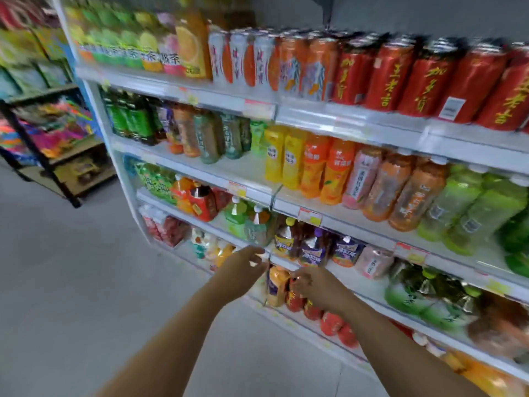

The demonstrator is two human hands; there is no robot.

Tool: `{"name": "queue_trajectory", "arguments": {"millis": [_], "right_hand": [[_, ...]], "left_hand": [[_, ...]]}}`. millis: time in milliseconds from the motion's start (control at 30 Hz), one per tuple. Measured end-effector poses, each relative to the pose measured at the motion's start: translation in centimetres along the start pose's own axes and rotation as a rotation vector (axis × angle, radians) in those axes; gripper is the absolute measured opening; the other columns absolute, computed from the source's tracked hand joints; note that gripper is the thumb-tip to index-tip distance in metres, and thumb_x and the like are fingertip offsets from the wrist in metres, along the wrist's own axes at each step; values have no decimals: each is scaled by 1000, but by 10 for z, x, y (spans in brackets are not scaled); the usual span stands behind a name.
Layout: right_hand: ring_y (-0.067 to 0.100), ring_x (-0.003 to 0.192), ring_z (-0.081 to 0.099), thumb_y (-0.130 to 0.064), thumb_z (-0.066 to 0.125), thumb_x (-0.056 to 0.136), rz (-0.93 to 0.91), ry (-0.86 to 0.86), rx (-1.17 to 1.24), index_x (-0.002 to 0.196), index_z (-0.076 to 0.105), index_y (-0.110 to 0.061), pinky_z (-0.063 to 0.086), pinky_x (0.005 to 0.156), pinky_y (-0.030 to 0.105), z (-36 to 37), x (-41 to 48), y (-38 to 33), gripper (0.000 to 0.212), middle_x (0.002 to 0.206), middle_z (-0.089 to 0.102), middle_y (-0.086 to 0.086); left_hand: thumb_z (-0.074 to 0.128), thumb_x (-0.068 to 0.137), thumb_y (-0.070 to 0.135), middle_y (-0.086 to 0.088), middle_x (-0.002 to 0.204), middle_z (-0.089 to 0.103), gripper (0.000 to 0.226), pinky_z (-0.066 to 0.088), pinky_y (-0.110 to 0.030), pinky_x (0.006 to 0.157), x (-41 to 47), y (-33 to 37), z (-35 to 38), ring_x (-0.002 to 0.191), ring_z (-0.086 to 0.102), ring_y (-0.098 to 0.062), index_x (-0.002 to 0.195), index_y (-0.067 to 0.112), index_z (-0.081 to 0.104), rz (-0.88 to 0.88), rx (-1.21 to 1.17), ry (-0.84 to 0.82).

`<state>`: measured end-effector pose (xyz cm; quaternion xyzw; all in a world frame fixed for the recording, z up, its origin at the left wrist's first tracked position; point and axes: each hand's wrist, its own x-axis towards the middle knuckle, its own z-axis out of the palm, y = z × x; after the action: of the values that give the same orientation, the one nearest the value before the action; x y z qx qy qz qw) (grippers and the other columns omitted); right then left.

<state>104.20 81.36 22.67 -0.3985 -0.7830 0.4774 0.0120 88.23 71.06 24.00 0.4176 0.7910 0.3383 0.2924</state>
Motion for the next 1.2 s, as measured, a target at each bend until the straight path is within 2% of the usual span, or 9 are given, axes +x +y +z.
{"name": "queue_trajectory", "arguments": {"millis": [67, 167, 367, 600, 733, 867, 1000, 1133, 1200], "right_hand": [[12, 77, 58, -20, 57, 91, -78, 59, 0, 115, 61, -11, 40, 60, 19, 0, 15, -40, 27, 96, 66, 2], [5, 72, 55, -21, 58, 91, -196, 138, -7, 115, 62, -13, 40, 59, 12, -20, 32, -94, 25, 87, 61, -7], [13, 98, 60, -16, 62, 89, -397, 432, 27, 114, 63, -11, 46, 80, 23, -92, 64, -179, 26, 112, 65, 4], [-1, 77, 62, -13, 63, 87, -636, 695, 24, 97, 64, -23, 52, 73, 17, -178, 60, -269, 14, 87, 66, -7], [5, 84, 63, -17, 64, 86, -730, 857, -50, 90, 64, -27, 49, 79, 14, -212, 49, -313, 12, 88, 65, -11], [-3, 81, 59, -22, 65, 86, -756, 1003, -140, 90, 64, -30, 43, 72, 3, -239, 44, -340, 9, 89, 64, -14], [-3, 78, 56, -19, 65, 85, -768, 1198, -182, 96, 67, -23, 44, 76, 10, -264, 39, -358, 12, 83, 59, -22], [15, 114, 48, -22, 64, 85, -669, 1450, -460, 116, 61, -21, 32, 90, 17, -287, 43, -363, 31, 115, 54, -7], [19, 132, 33, -23, 65, 84, -575, 1500, -544, 128, 53, -22, 23, 96, 18, -298, 50, -360, 45, 138, 40, 2]], "left_hand": [[56, 93, 22, 4, 105, 60, 34, 43, -17, 58, 16, 2, -35, 84, 61, -17, 126, 17, 54, 49, -6, 37], [55, 93, 21, 7, 103, 58, 33, 39, -10, 56, 41, 24, -78, 84, 59, -11, 126, 19, 54, 159, 18, 67], [52, 95, 23, 6, 103, 58, 31, 38, -10, 53, 100, 106, -136, 89, 62, -18, 126, 19, 54, 441, -13, 110], [53, 94, 19, 9, 94, 60, 20, 44, -13, 68, 140, 204, -197, 83, 61, -10, 114, 18, 59, 753, -41, 202], [54, 94, 20, 12, 93, 61, 23, 45, -13, 63, 149, 251, -233, 76, 59, -4, 117, 21, 58, 892, -112, 306], [52, 96, 23, 17, 95, 59, 23, 41, -6, 53, 168, 285, -253, 67, 55, 2, 118, 25, 57, 1018, -155, 332], [53, 94, 18, 20, 91, 54, 24, 40, -2, 66, 194, 317, -267, 79, 52, 4, 118, 21, 56, 1103, -209, 337], [57, 90, 16, 10, 112, 46, 45, 42, -23, 93, 218, 349, -270, 101, 49, -7, 133, 17, 45, 1146, -221, 373], [59, 90, 22, 7, 118, 41, 54, 38, -26, 93, 226, 362, -268, 107, 43, -9, 139, 18, 37, 1127, -220, 312]]}}
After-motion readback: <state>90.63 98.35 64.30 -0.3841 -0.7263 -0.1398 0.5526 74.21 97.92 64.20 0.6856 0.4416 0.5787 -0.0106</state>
